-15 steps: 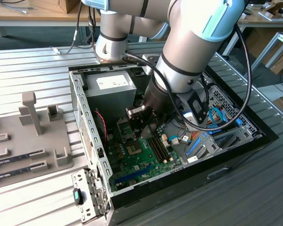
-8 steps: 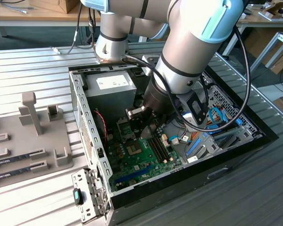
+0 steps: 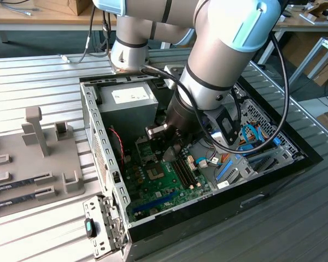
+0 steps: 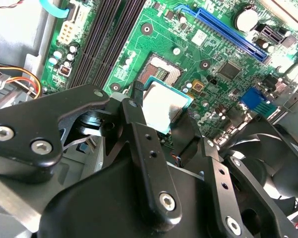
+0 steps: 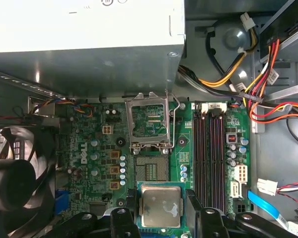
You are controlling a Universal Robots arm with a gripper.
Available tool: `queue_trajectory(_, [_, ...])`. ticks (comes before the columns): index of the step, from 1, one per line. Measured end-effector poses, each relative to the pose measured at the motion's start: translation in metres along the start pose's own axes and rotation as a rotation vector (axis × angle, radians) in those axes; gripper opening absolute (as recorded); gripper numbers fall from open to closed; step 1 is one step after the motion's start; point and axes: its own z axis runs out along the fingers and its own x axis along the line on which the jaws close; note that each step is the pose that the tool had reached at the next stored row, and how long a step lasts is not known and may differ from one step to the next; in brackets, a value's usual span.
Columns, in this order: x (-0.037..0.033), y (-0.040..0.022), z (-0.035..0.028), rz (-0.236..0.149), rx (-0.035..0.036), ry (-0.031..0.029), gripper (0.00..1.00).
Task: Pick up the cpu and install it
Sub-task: 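Close the cpu cover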
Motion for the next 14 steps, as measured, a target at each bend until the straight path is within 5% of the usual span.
queue_trajectory(14, [-0.0003, -0.0002, 0.0049, 0.000, 0.0000, 0.0000, 0.47])
